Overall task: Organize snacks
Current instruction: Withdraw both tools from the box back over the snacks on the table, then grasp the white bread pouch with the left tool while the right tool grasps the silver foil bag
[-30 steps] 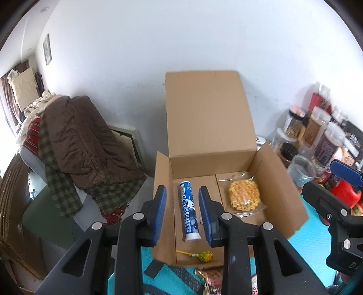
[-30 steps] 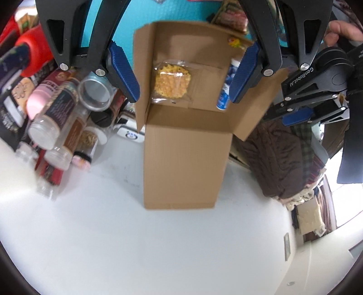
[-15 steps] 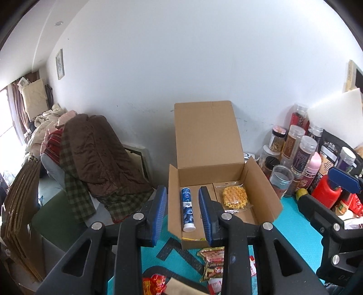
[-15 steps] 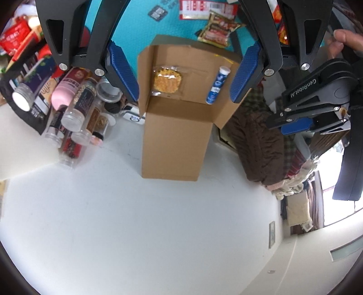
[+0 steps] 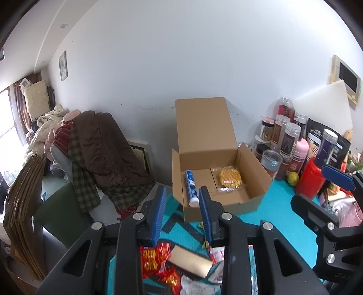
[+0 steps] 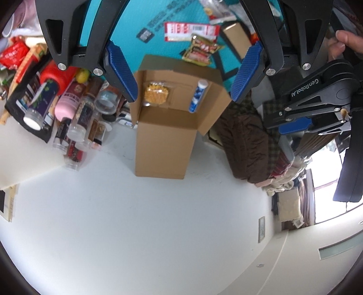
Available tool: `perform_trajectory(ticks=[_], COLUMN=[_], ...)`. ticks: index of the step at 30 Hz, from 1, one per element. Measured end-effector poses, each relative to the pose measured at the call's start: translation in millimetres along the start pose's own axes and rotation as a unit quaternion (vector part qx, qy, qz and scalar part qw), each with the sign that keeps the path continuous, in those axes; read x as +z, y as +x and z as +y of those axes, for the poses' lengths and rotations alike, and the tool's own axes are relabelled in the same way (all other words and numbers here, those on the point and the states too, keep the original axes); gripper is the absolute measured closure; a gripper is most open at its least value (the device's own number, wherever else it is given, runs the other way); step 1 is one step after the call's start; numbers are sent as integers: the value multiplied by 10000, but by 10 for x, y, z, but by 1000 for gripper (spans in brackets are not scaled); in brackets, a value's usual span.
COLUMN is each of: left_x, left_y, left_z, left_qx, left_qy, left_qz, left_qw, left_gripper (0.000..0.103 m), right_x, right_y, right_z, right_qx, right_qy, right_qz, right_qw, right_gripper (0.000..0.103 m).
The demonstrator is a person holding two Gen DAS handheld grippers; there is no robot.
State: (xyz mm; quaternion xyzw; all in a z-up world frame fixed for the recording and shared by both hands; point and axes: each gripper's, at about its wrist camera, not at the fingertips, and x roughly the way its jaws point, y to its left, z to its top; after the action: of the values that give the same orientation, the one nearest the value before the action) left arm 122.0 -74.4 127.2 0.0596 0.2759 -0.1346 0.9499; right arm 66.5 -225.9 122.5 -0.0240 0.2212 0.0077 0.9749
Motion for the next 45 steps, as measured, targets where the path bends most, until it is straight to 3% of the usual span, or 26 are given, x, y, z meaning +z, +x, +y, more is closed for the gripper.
perform_trajectory(ticks=[11,19,21,22,23,24,36,45], left_x=[-597,-1063,-1150,-1202,-1253,-1298,-1764,-1982], left_y=[-221,-264,-214,-186,-163,-149,95,316], left_z=[89,104,97,103,114,133,267,208], left_qx=[-242,-662,-735,-766,-794,-744,-374,-929], left_qy=[55,107,111,88,53,7,-143,-300], left_qz=[252,420,562,653,706,712,1271,1651], left_qw=[9994,9969,9957,9949,9943,9947,9911,9814], left_gripper=[74,73,59,39,27,25,25,25], right_x=[-497,-947,-1066,-1114,-1163,-1217,-1648,-1809], right_y=[-184,-217,-213,-211,-207,-200,-89,82], right_z=[239,364,401,420,437,447,398,346], right_qx=[181,430,408,401,406,419,509,596], right_qy=[0,204,173,147,127,132,296,348], right_qz=[232,575,655,694,733,782,1250,1449], right_qw=[9996,9972,9969,9967,9964,9960,9904,9870], right_gripper=[17,17,17,17,17,17,17,17])
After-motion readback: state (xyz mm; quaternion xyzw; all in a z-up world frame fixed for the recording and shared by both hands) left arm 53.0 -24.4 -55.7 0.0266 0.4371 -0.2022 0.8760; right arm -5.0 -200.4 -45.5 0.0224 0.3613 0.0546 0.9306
